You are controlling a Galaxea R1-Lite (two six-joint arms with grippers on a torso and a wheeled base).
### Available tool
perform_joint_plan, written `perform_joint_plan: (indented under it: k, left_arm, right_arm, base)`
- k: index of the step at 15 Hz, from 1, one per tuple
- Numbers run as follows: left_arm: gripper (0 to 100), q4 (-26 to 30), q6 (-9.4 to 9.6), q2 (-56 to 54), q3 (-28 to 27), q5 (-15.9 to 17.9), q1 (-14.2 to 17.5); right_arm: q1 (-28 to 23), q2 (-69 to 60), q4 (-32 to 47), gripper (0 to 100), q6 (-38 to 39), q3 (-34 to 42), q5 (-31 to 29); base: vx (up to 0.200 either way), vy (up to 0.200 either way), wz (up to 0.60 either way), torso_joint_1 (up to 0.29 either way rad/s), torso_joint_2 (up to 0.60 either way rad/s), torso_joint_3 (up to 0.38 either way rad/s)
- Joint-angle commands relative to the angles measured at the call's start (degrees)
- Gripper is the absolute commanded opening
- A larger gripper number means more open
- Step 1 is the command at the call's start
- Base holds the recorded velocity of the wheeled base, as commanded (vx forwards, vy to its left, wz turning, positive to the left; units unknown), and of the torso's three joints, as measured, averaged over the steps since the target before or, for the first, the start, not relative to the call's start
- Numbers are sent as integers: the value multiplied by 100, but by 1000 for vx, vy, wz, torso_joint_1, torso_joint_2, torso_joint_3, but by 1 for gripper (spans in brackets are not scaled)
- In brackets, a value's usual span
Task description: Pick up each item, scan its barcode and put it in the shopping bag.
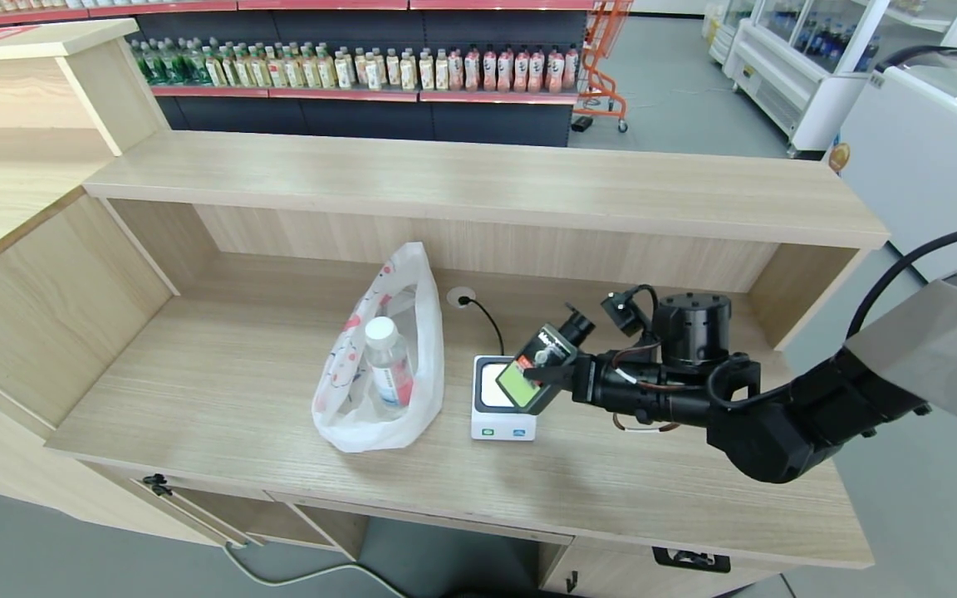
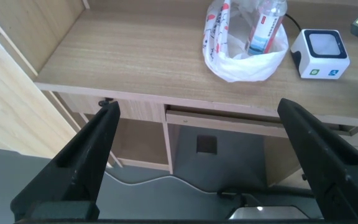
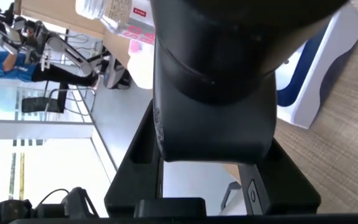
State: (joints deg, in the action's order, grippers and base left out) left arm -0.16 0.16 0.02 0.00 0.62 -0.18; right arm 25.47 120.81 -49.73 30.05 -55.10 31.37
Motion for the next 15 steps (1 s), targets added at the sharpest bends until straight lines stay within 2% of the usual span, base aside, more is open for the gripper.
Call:
perform_joint_plan:
  k: [1, 5, 11, 15]
  left_arm:
    - [100, -2, 2, -2, 0, -1, 1]
    - [100, -2, -7, -2, 0, -1, -8]
    - [100, -2, 2, -2, 0, 8, 1]
    - [100, -2, 11, -2, 0, 8, 1]
  right_arm:
    - [-94, 83, 16, 0, 1, -88, 71]
    - [-182, 206, 7, 0, 1, -106, 353]
    - [-349, 461, 68, 0, -17, -528, 405]
    - [-367, 628, 112, 0, -43, -589, 397]
  base:
    - [0, 0, 0, 0, 0, 0]
    - [0, 0, 0, 0, 0, 0]
    - [0, 200, 0, 0, 5, 1]
    - [0, 0, 0, 0, 0, 0]
